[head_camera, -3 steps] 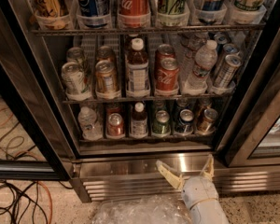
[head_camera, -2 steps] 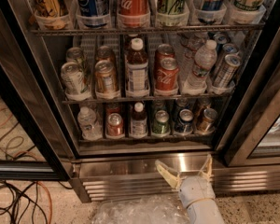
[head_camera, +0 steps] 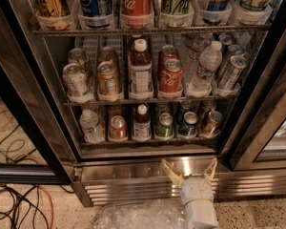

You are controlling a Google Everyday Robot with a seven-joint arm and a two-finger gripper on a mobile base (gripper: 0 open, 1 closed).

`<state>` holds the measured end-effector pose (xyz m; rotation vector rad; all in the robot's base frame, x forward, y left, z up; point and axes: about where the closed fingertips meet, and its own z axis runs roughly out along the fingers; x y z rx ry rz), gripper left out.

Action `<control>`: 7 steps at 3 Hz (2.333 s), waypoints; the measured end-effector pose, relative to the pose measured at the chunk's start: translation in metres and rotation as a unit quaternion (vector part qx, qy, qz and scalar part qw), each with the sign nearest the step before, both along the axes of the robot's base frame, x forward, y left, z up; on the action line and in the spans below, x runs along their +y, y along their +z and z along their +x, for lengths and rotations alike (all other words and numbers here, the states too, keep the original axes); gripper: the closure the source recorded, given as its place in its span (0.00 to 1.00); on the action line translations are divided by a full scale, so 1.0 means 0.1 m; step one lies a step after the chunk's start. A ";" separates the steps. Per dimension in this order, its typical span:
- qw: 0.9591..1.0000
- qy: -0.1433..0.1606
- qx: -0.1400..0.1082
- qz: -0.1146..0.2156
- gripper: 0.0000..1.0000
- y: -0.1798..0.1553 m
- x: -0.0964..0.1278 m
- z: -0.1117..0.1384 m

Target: Pick pepsi can from bottom shelf of fridge

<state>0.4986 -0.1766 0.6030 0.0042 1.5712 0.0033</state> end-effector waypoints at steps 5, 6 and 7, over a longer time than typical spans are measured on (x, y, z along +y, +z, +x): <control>0.997 -0.021 -0.077 0.007 0.00 -0.27 -0.26 0.59; 0.997 -0.014 -0.075 -0.002 0.00 -0.25 -0.39 0.75; 0.997 -0.012 -0.080 -0.002 0.00 -0.25 -0.35 0.78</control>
Offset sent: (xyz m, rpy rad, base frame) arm 0.0399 -0.0084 -0.0335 -0.0013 -0.1183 -0.0006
